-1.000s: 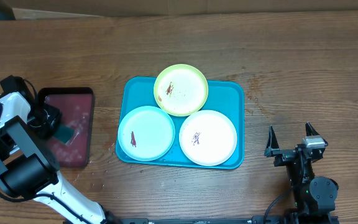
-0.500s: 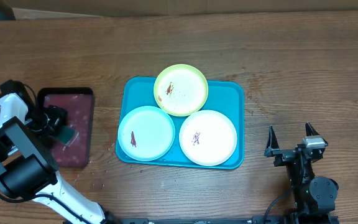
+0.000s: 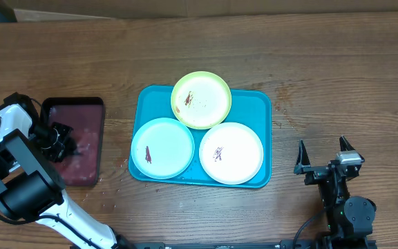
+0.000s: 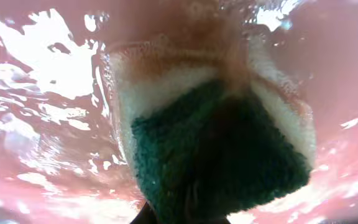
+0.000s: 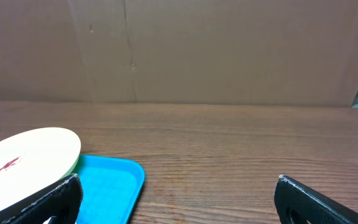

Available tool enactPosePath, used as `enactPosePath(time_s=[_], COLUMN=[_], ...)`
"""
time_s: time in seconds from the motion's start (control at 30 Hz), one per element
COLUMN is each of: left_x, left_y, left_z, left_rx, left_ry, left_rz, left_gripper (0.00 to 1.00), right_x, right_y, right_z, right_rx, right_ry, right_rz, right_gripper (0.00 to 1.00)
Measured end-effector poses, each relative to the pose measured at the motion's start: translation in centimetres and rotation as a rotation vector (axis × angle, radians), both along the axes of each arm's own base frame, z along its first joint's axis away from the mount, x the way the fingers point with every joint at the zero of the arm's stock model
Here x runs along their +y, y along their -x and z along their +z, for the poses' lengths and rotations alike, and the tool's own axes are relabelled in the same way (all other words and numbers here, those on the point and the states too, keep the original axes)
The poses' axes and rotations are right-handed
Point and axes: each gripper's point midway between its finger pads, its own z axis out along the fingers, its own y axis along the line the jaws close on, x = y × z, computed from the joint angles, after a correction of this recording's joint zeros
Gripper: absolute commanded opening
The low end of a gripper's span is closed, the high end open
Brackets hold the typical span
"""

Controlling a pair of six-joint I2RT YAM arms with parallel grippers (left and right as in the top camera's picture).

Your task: Clean dirty plates on tray and stack at the side

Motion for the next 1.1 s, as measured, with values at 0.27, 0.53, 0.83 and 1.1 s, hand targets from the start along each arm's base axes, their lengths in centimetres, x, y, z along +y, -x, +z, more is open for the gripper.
enactPosePath(time_s=[0.27, 0.53, 0.83, 1.1], left_x=[-0.3, -0.3, 0.6, 0.7], left_y=[-0.3, -0.4, -0.8, -1.1], left_z=[0.0, 0.1, 0.1, 0.4], left_rx=[-0.016, -0.015, -0.031, -0.007], left_ry=[0.017, 0.008, -0.031, -0.008], left_rz=[0.003, -0.005, -0.028, -0.04], left_gripper=[1.0, 0.91, 0.1, 0.04], right_x=[0.0, 0.0, 0.0, 0.0], right_y=[0.0, 0.0, 0.0, 0.0], right_z=[0.0, 0.0, 0.0, 0.0], right_rx=[0.0, 0.0, 0.0, 0.0], right_ry=[0.0, 0.0, 0.0, 0.0], right_rz=[0.0, 0.001, 0.0, 0.0], right_gripper=[1.0, 1.0, 1.0, 1.0])
